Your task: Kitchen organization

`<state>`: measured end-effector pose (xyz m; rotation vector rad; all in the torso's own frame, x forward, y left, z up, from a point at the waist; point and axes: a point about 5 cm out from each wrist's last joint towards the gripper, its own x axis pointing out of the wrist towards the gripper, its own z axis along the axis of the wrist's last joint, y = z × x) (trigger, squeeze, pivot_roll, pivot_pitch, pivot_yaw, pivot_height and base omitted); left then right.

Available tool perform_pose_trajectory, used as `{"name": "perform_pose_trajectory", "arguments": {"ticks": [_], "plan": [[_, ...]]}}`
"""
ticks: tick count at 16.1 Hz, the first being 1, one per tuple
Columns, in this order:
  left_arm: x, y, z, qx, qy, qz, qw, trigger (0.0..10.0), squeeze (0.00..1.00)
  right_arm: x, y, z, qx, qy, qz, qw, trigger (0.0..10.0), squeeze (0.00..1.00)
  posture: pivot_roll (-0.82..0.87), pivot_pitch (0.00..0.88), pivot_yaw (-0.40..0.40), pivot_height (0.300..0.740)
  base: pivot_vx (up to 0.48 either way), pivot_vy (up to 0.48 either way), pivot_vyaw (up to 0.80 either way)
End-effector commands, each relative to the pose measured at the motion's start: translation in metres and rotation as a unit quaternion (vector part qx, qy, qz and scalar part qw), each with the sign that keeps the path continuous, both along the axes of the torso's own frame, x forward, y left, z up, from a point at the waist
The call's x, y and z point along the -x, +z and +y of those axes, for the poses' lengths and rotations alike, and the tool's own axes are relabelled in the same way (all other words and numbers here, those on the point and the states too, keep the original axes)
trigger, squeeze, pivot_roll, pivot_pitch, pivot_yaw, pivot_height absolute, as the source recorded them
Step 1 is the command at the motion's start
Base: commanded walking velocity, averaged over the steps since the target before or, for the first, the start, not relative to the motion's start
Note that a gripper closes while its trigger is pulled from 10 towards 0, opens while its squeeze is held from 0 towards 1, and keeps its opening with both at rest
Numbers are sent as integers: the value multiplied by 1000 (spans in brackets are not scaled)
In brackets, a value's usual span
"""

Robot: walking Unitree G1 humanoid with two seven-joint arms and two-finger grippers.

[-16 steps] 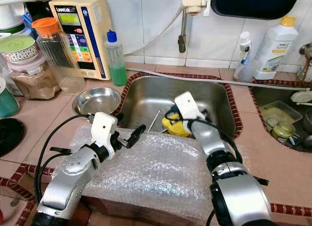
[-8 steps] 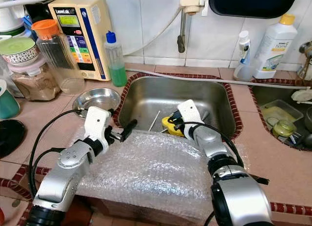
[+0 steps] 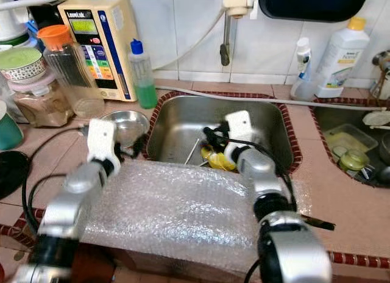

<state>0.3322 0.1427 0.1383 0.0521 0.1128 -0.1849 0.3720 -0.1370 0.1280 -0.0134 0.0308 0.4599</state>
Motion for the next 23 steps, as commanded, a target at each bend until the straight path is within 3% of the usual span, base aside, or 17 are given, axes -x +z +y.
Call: {"name": "perform_pose_trajectory", "arguments": {"ticks": [1,7,13,16,17,18,23], "plan": [[-6,3,8,1,24,-5,1000,10000,1000,3,10,6,-15,12,-28,999,10000,1000,89,0,100,740,0,0,0],[-28,7,37,6,130,6,992,10000,1000,40,35,28,-30,60,-104,992,10000,1000,43,0,130,740,0,0,0],[-36,-10,54,40,200,69,977,10000,1000,69,49,35,-35,88,-97,991,10000,1000,23,0,139,740,0,0,0],[-38,-14,58,50,218,87,971,10000,1000,75,55,43,-38,111,-98,988,10000,1000,23,0,141,740,0,0,0],[-38,-15,58,53,219,92,970,10000,565,78,56,45,-38,117,-98,988,10000,816,22,0,144,740,0,0,0],[-40,-16,58,60,220,102,968,10000,0,82,59,49,-37,125,-98,987,10000,0,23,0,146,740,0,0,0],[-45,-20,62,110,237,147,954,10000,0,88,64,54,-40,130,-97,986,10000,0,19,0,162,740,0,0,0]]}}
